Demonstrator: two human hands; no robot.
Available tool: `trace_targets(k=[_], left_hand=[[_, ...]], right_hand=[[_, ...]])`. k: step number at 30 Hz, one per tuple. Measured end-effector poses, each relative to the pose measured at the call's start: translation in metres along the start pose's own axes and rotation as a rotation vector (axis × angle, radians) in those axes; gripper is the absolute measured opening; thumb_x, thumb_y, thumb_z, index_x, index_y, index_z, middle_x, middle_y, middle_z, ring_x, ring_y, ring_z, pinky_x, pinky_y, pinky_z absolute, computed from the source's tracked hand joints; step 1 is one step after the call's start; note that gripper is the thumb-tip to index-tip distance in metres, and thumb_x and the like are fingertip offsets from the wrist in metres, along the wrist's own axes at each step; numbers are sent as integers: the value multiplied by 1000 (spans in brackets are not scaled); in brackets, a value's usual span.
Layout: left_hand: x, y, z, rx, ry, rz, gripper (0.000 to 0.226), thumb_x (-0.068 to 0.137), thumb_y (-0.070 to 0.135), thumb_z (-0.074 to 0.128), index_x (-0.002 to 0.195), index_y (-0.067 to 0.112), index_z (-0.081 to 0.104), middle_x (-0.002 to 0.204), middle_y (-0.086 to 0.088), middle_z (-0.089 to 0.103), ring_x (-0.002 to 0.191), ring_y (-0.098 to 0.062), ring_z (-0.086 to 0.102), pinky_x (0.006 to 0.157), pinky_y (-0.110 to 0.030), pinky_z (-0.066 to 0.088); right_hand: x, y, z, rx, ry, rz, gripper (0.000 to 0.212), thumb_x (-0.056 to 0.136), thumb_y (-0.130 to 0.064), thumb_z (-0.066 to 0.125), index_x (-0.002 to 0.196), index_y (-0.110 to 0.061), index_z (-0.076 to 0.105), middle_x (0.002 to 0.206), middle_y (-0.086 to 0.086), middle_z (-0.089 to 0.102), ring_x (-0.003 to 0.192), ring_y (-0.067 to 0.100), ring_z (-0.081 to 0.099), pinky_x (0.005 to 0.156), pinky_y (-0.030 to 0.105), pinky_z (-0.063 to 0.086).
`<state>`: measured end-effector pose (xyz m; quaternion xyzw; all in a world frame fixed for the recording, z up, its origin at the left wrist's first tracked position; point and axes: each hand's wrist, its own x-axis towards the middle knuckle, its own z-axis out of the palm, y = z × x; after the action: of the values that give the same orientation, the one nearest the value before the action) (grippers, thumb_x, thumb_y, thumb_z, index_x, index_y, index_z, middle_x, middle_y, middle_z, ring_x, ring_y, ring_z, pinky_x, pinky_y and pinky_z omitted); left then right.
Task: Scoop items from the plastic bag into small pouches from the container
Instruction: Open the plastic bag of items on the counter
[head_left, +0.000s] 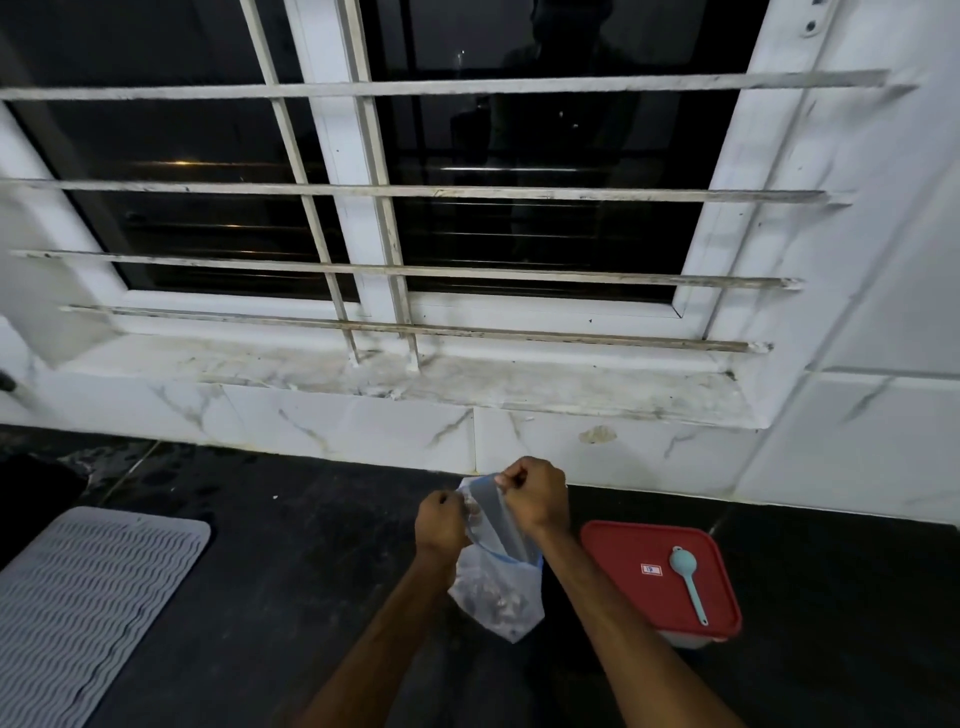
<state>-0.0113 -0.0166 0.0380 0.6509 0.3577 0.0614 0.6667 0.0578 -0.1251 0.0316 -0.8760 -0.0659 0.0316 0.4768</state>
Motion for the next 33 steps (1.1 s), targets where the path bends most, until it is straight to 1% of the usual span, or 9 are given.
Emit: trace_targets(k=[4, 9, 12, 17, 20, 23, 27, 30, 33], left_hand=[[1, 2, -2, -92, -43, -121, 27, 101, 10, 40, 77, 14, 53, 78, -4, 58, 68, -17, 56, 74, -40, 51], [-4, -2, -2, -225, 66, -126, 33, 98, 10, 38, 70, 2, 54, 69, -14, 52, 61, -24, 50, 58, -32, 39], [-15, -6, -13, -118, 25, 96, 28, 99, 24, 55, 83, 1, 62, 76, -11, 66, 69, -23, 63, 63, -32, 51], [-10, -27, -38, 214, -282, 412, 12, 89, 21, 71, 98, 15, 68, 89, -6, 73, 81, -18, 72, 70, -27, 59], [-6, -29, -34, 338, -183, 425, 18, 96, 26, 61, 86, 15, 72, 75, -6, 71, 72, -20, 68, 66, -30, 55], [-4, -29, -28, 378, -102, 318, 34, 102, 29, 49, 81, 10, 68, 68, 0, 64, 64, -17, 59, 60, -28, 45], [4, -32, -25, 158, -61, 115, 39, 104, 21, 42, 78, 3, 64, 76, -17, 63, 68, -26, 58, 64, -35, 46], [2, -27, -22, -7, -94, 68, 37, 102, 14, 39, 81, -3, 64, 79, -25, 63, 77, -33, 58, 70, -40, 47], [-11, -21, -18, 44, -116, 166, 48, 103, 31, 43, 83, -9, 63, 73, -20, 62, 70, -30, 58, 67, -37, 47]], right_hand=[[-3, -10, -2, 4, -71, 55, 10, 86, -15, 67, 77, -18, 71, 75, 0, 72, 64, 10, 63, 55, 19, 44], [-11, -22, -2, 208, -321, 369, 35, 91, 0, 43, 62, -13, 56, 56, 4, 52, 44, 12, 43, 42, 19, 32], [-12, -24, -7, 378, -348, 528, 30, 84, 6, 40, 60, -11, 46, 49, 3, 41, 35, 12, 35, 36, 15, 25], [-20, -21, -15, 454, -434, 521, 26, 87, 2, 49, 68, -9, 63, 54, 5, 57, 38, 11, 51, 40, 17, 39], [-22, -17, -14, 378, -503, 420, 22, 86, 0, 54, 79, -10, 71, 70, 7, 67, 60, 17, 62, 55, 22, 50], [-23, -13, -8, 185, -489, 134, 18, 90, -5, 57, 85, -14, 71, 80, 2, 68, 70, 10, 60, 64, 17, 47], [-33, -16, -7, -84, -432, -307, 18, 93, -21, 61, 88, -12, 75, 76, -4, 65, 66, 0, 53, 64, 12, 39], [-44, -12, -4, -160, -429, -333, 11, 88, -21, 66, 92, -14, 74, 80, -4, 68, 71, 4, 61, 71, 22, 51], [-49, -6, -3, -108, -355, -287, 20, 91, -12, 57, 74, -9, 65, 74, 6, 67, 69, 15, 63, 73, 40, 55]])
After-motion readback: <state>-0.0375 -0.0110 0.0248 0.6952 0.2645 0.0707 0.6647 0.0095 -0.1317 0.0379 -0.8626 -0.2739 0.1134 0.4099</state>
